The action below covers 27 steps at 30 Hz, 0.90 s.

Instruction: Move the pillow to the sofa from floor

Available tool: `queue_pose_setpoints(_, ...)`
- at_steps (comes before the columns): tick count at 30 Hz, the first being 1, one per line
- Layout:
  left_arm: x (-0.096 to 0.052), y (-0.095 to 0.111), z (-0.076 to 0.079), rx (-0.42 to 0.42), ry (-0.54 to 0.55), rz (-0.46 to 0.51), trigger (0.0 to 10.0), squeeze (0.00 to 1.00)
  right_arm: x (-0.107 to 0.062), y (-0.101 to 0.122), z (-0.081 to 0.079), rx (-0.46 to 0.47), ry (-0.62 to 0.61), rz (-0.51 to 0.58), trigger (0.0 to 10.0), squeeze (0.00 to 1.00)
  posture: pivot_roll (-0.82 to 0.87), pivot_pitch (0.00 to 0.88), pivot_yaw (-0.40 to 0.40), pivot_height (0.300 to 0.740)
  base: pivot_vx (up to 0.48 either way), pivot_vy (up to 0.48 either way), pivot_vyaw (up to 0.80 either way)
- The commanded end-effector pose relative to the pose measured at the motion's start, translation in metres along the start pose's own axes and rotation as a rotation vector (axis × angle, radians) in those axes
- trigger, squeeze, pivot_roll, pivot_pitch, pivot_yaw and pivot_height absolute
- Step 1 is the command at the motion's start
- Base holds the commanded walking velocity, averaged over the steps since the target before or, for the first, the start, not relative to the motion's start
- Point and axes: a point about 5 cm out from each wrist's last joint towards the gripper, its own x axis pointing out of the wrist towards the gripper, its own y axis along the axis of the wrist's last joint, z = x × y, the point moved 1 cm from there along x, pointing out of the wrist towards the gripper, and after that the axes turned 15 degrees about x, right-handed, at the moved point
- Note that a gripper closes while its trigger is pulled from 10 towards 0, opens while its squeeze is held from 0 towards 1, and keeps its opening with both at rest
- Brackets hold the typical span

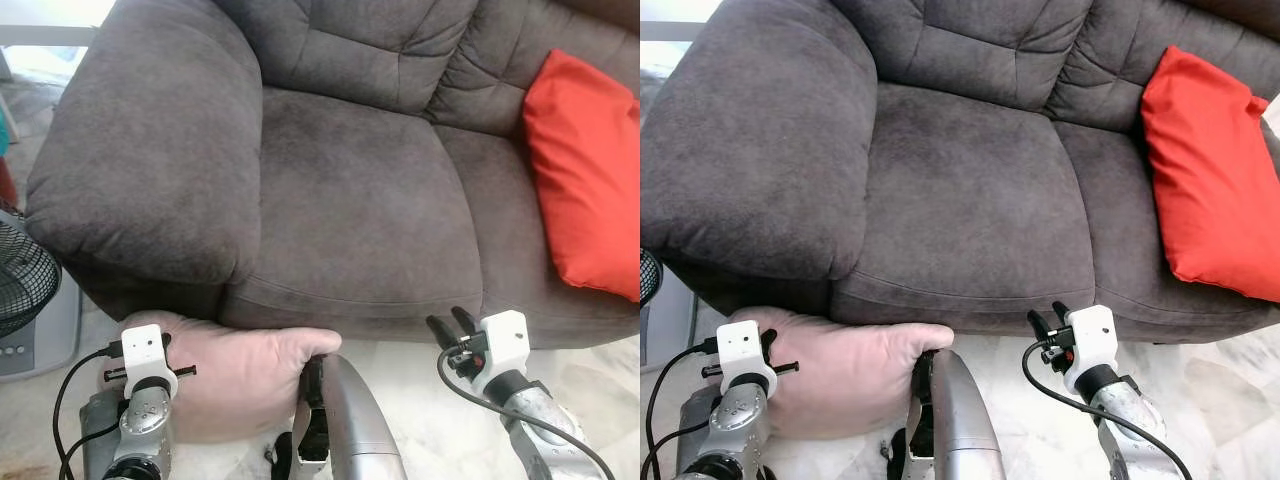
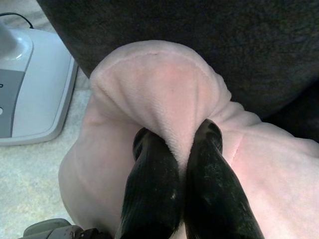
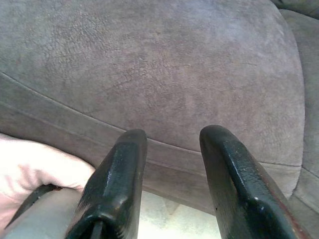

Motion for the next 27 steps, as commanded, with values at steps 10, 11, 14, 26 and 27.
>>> queue_pose_setpoints(10, 0.0, 0.009, 0.011, 0.01, -0.051, 0.052, 10.0, 0.0, 0.0, -0.01, 0.004, 0.019, -0.05, -0.003, 10.0, 0.0, -0.01, 0.187, -0.288, 0.514, -0.392, 0.0, 0.0)
queue_pose_setpoints(11, 0.0, 0.009, 0.011, 0.01, -0.052, 0.053, 10.0, 0.0, 0.0, -0.01, 0.004, 0.02, -0.051, -0.002, 10.0, 0.0, -0.01, 0.187, -0.288, 0.514, -0.394, 0.0, 0.0)
queue_pose_setpoints(14, 0.0, 0.01, 0.012, 0.011, -0.055, 0.055, 10.0, 0.0, 0.003, -0.011, 0.003, 0.026, -0.056, 0.004, 10.0, 0.0, 0.0, 0.182, -0.274, 0.514, -0.398, 0.0, 0.0)
queue_pose_setpoints(26, 0.007, 0.02, 0.01, 0.029, -0.076, 0.082, 10.0, 0.0, 0.023, -0.015, -0.007, 0.064, -0.075, 0.037, 10.0, 0.0, 0.05, 0.13, -0.213, 0.514, -0.398, 0.0, 0.0)
queue_pose_setpoints(27, 0.007, 0.021, 0.01, 0.031, -0.08, 0.09, 10.0, 0.0, 0.026, -0.015, -0.008, 0.069, -0.078, 0.042, 10.0, 0.0, 0.06, 0.117, -0.205, 0.514, -0.311, 0.0, 0.0)
